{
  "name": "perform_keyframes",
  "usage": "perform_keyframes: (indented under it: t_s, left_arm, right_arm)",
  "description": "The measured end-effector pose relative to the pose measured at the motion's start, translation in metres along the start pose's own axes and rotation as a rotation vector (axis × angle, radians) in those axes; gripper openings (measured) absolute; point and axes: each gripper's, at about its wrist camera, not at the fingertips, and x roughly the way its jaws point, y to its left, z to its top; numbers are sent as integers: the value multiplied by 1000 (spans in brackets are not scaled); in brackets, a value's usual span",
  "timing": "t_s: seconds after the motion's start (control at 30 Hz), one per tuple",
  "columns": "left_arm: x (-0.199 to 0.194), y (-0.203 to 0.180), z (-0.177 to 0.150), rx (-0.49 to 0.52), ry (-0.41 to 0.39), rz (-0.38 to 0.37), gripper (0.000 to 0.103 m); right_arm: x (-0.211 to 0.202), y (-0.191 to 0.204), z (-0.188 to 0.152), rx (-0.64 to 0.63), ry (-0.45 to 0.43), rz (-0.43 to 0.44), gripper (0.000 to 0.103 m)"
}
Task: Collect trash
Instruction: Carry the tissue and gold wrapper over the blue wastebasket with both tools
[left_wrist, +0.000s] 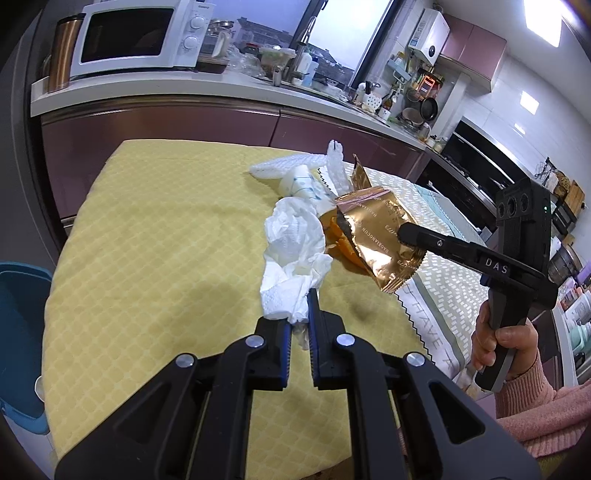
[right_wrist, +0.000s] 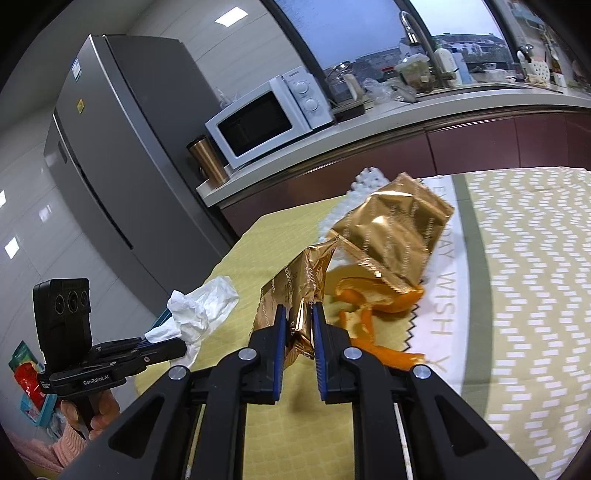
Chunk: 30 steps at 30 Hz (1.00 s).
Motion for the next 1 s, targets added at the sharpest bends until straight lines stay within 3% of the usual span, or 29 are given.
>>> perform_keyframes:
  t_s: [1.0]
  left_arm:
    - [-52, 33, -15, -77, -55, 79, 8]
  right_arm:
    - [58, 52, -2, -57, 101, 136, 13]
